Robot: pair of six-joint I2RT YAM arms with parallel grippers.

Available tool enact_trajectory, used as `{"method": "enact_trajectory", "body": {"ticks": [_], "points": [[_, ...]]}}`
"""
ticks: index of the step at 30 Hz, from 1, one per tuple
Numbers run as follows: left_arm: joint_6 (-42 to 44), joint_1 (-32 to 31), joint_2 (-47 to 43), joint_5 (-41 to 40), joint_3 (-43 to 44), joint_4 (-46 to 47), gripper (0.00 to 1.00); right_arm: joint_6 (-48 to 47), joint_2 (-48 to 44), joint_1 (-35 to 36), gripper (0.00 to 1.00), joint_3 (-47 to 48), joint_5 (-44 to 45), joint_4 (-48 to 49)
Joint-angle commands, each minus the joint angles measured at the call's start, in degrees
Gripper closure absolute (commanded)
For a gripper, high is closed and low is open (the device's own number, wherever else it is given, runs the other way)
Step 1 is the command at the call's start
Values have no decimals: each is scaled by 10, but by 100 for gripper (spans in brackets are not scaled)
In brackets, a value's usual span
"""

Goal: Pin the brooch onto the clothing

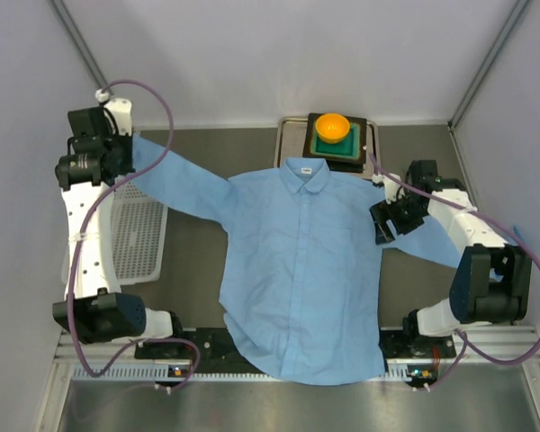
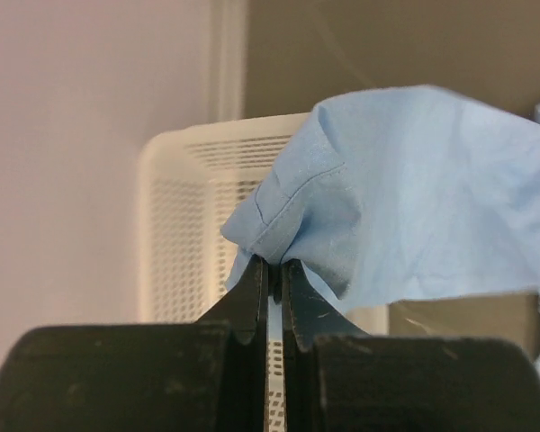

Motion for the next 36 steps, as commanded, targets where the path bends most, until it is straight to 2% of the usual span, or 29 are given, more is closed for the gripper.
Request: {"method": "enact_trajectory", "body": {"ticks": [1, 2, 9, 13, 15, 17, 18, 19, 21, 22, 23, 25, 26, 28, 29, 32, 34, 36], "points": [[-76, 9, -38, -239, -31, 89, 100, -6, -23, 4, 21, 19, -15, -1], [-77, 14, -40, -278, -37, 99, 100, -8, -23, 5, 21, 19, -15, -1], [-37, 62, -76, -341, -129, 161, 100, -8, -19, 5, 22, 16, -18, 3], [-21, 71, -69, -341, -190, 203, 100, -3, -8, 5, 22, 19, -29, 6], [-19, 73, -59, -330, -222, 219, 95, 2, -8, 6, 22, 25, -34, 6], [-10, 75, -53, -313, -244, 258, 76, 3, -11, 7, 21, 30, -40, 6], [-5, 76, -42, -309, -257, 267, 63, 3, -13, 6, 21, 31, -40, 5], [-5, 76, -35, -304, -258, 271, 45, 3, -19, 7, 20, 31, -42, 2], [-8, 80, -20, -284, -242, 256, 28, -4, -26, 10, 19, 32, -47, -4], [-10, 81, -20, -236, -230, 240, 24, -8, -31, 13, 18, 31, -55, -11], [-9, 82, -23, -200, -219, 210, 13, -12, -38, 16, 17, 31, -61, -15], [25, 83, -51, -119, -202, 198, 1, -15, -45, 21, 17, 32, -84, -26], [38, 82, -64, -41, -200, 184, 1, -13, -50, 31, 17, 33, -91, -32], [98, 81, -98, 39, -204, 174, 1, -11, -56, 46, 17, 32, -106, -36], [112, 81, -106, 116, -203, 161, 1, -8, -59, 62, 17, 29, -112, -38], [237, 79, -120, 278, -196, 39, 1, 4, -77, 110, 17, 22, -159, -37], [227, 79, -134, 312, -213, 23, 4, 25, -88, 146, 18, 21, -181, -28], [141, 80, -139, 318, -244, 51, 8, 55, -97, 215, 19, 19, -180, 19]]}}
